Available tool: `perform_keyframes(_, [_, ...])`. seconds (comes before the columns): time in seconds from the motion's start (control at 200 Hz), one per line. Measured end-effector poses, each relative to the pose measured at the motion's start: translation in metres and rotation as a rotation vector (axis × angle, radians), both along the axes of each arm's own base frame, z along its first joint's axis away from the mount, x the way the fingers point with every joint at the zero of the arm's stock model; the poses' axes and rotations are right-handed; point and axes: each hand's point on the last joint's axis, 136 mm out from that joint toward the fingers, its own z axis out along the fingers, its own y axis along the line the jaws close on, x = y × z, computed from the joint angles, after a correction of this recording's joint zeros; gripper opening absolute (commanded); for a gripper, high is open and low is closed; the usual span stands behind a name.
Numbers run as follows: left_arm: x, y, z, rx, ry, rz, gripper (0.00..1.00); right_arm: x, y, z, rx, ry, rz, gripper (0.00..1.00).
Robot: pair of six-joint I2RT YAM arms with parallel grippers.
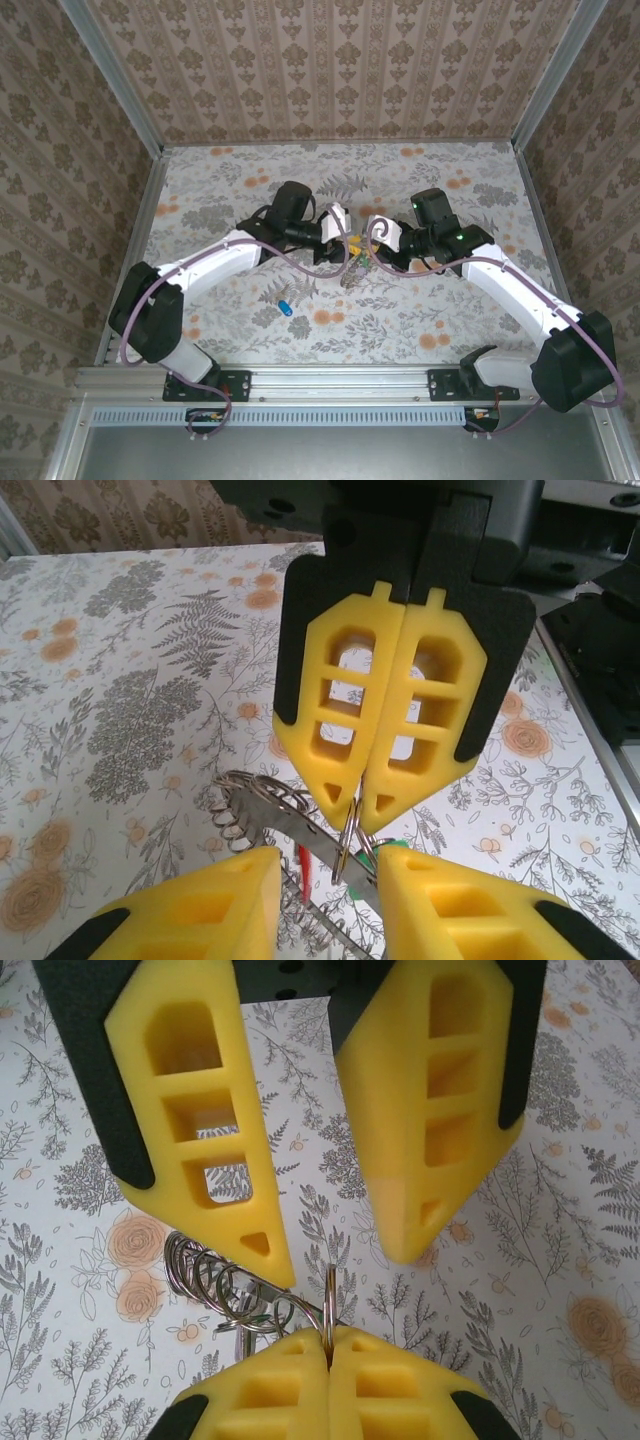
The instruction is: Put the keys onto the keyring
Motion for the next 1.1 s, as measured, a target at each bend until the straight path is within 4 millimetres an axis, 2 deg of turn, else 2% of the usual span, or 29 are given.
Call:
perform_keyframes(0.28, [-0.004, -0.002, -0.004, 0.011, 0.025, -0.036, 0.26, 0.001, 0.005, 0.003, 0.027, -0.025, 0.024, 0.0])
perform_keyframes(0.35, [-0.005, -0.003, -0.005, 0.014, 0.035, -0.043, 0.22, 0.0, 0.006, 0.003, 0.034, -0.027, 0.029, 0.0])
perform_keyframes(0.47, [-0.006, -0.003, -0.003, 0.013, 0.04, -0.056, 0.0, 0.001, 0.006, 0.003, 0.037, -0.032, 0.029, 0.0])
perform_keyframes(0.545, [-0.006, -0.003, -0.002, 0.012, 0.04, -0.061, 0.0, 0.002, 0.006, 0.003, 0.038, -0.035, 0.029, 0.0])
perform_keyframes(0.85, [-0.004, -0.002, 0.003, -0.021, 0.061, -0.067, 0.0, 0.005, 0.003, 0.003, 0.083, -0.053, 0.004, 0.15])
perform_keyframes(1.1, [-0.003, -0.006, 0.007, -0.127, 0.114, -0.06, 0.0, 0.01, 0.001, -0.011, 0.203, -0.007, -0.06, 0.15])
